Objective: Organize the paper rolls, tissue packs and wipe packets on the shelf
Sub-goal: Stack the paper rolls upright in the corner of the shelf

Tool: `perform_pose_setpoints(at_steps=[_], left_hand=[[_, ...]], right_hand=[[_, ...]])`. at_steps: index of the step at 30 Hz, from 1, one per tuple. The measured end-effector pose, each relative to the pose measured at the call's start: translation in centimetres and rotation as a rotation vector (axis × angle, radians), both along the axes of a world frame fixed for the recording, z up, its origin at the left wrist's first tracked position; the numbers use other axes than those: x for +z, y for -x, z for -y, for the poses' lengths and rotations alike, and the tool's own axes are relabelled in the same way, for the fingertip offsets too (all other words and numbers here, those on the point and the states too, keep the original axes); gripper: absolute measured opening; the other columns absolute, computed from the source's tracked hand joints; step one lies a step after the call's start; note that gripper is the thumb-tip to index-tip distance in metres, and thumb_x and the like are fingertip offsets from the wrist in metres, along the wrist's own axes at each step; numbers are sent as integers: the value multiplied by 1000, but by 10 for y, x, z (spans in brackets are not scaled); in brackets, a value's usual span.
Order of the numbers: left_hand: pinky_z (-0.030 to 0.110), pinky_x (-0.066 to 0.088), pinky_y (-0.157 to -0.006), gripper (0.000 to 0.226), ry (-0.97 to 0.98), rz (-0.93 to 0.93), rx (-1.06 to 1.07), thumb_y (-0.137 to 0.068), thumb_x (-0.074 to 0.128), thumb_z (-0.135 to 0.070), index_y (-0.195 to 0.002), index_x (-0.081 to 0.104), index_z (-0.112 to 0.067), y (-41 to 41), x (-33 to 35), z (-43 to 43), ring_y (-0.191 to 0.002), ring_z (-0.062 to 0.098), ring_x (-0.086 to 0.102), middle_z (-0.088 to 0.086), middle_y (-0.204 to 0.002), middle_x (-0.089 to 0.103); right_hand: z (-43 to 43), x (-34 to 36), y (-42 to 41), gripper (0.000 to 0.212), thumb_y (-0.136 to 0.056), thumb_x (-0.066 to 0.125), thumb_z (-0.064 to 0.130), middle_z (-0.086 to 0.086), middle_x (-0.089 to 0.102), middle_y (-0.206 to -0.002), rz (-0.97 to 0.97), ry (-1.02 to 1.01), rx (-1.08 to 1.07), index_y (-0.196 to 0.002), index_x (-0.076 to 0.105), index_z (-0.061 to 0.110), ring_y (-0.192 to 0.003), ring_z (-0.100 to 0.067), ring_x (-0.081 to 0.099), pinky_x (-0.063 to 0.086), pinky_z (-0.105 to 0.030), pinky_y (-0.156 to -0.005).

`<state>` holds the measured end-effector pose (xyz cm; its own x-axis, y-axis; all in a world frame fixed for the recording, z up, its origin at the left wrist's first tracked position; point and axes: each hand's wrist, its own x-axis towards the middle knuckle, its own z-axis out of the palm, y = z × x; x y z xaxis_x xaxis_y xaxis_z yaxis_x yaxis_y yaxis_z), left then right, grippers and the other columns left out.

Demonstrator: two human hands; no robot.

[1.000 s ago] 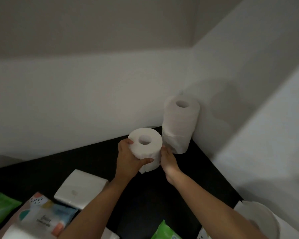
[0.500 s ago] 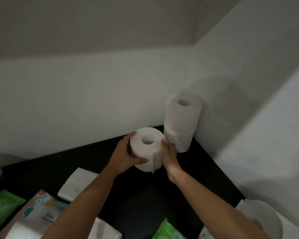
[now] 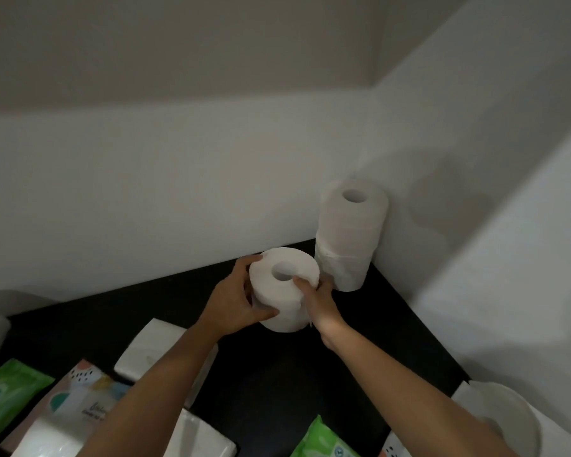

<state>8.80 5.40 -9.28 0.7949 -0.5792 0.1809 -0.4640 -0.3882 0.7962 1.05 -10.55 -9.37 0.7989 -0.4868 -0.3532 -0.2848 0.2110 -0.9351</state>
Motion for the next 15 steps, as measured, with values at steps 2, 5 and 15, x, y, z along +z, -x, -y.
perform_pose_setpoints(at_steps=[2,5,15], left_hand=[[32,40,-96,103,-51,78,41,-48,84,-49,-136,31,-38,-3,-1,0,-118,12,40,-12,-129,41],[33,35,-98,98,-167,34,-29,-49,83,-48,-133,33,-50,0,1,5,-124,17,30,-9,-133,26],[30,45,-86,73,-167,61,212,-61,81,-52,-123,47,-36,9,6,32,-105,22,49,3,-125,34]], right_hand=[[-4,-2,-2,76,-85,63,42,-7,40,-141,-52,7,-81,-145,24,15,-129,-26,41,37,-39,-105],[-14,-3,-4,88,-70,69,55,-7,44,-136,-111,10,-118,-139,31,16,-123,-28,46,43,-47,-102],[-14,7,-2,40,-87,64,23,4,56,-117,135,46,60,-121,44,25,-97,-5,55,43,-14,-73]])
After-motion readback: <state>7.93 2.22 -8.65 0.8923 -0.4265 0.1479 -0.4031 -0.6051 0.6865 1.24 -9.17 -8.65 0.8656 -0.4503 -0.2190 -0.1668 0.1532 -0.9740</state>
